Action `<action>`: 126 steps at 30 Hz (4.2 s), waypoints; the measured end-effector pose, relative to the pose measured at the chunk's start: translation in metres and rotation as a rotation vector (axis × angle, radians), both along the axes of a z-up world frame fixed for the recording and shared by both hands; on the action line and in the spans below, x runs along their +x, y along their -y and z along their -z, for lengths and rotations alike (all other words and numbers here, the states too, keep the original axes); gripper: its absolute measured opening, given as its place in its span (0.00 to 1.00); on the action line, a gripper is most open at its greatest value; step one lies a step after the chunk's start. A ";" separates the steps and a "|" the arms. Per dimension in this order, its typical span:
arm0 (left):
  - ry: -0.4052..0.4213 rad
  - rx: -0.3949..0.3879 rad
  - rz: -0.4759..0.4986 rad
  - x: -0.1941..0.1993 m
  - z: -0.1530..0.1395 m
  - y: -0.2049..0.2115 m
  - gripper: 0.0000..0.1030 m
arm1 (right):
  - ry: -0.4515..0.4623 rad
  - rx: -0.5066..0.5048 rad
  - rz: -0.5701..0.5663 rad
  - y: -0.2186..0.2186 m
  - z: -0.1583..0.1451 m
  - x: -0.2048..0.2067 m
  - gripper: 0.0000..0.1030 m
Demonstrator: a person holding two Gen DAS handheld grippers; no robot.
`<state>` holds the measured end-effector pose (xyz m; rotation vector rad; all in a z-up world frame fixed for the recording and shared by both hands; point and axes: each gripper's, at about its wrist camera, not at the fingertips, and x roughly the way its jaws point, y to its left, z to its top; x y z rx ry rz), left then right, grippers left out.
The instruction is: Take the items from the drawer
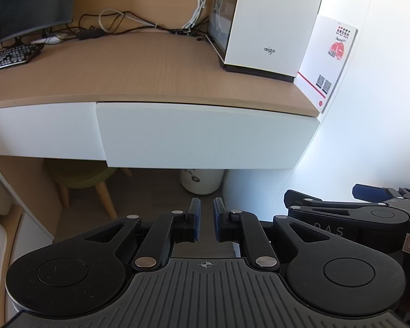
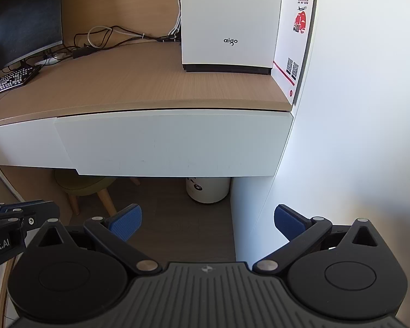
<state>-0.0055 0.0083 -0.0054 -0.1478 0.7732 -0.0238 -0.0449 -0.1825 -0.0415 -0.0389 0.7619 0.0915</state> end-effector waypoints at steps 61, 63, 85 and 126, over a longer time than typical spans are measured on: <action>-0.014 -0.061 0.028 0.009 0.006 -0.031 0.11 | 0.028 0.039 0.020 -0.014 -0.008 0.008 1.00; -0.009 -0.058 0.027 0.010 0.005 -0.038 0.11 | 0.041 0.056 0.022 -0.018 -0.010 0.010 1.00; 0.120 -0.194 -0.042 0.038 -0.002 -0.143 0.12 | 0.103 0.059 0.076 -0.064 -0.034 0.057 1.00; -0.004 -0.194 -0.251 0.192 0.045 -0.197 0.21 | 0.000 0.007 -0.058 -0.054 0.033 0.178 1.00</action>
